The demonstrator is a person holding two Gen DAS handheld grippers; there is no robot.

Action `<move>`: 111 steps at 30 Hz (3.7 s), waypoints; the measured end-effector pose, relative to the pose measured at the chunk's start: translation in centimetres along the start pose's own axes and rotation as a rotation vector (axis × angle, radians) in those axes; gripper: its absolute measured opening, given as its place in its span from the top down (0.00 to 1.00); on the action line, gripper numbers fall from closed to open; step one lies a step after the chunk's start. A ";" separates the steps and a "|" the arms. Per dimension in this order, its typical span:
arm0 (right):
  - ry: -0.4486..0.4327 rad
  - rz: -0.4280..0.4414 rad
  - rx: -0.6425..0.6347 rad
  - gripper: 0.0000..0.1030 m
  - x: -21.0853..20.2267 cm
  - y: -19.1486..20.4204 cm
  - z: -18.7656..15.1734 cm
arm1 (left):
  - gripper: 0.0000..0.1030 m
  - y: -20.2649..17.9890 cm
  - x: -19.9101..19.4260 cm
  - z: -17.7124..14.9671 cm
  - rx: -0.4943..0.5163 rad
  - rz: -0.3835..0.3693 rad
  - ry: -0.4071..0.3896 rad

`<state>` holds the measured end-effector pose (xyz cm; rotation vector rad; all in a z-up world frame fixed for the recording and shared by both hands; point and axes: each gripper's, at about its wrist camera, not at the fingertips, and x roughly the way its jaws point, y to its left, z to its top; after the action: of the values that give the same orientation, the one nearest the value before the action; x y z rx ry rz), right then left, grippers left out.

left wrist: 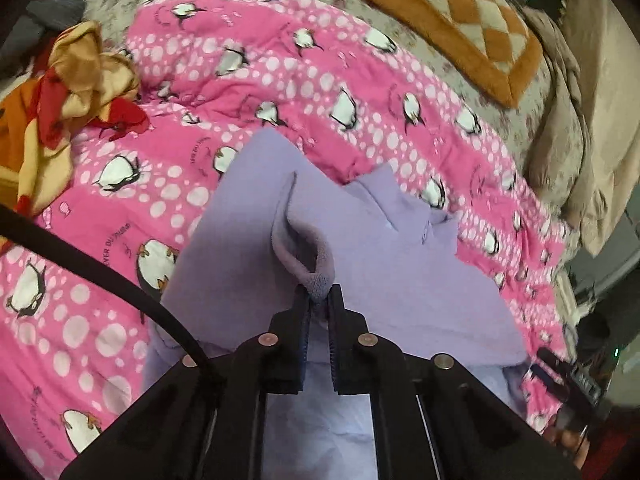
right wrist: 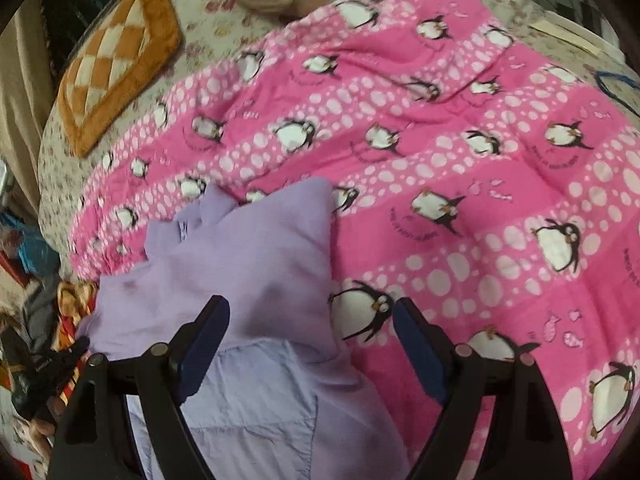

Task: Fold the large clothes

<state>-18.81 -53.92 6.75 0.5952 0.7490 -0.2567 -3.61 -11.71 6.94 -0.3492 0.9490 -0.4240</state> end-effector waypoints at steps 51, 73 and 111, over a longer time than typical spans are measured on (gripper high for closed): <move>0.095 -0.128 -0.149 0.78 1.0 -2.0 -1.1 | 0.85 1.1 1.7 -1.3 0.060 0.169 -0.023; 0.016 -0.059 -0.197 0.59 0.5 1.6 -1.2 | 0.85 5.0 -2.1 -3.2 -0.021 0.242 0.048; 0.412 0.053 -0.199 0.25 -10.4 -4.4 -19.1 | 0.84 4.7 -14.3 -18.4 0.109 0.099 0.188</move>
<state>-38.79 -46.11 1.19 0.4822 1.1394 -0.0069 -25.42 -2.47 4.95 -0.1643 1.1168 -0.4211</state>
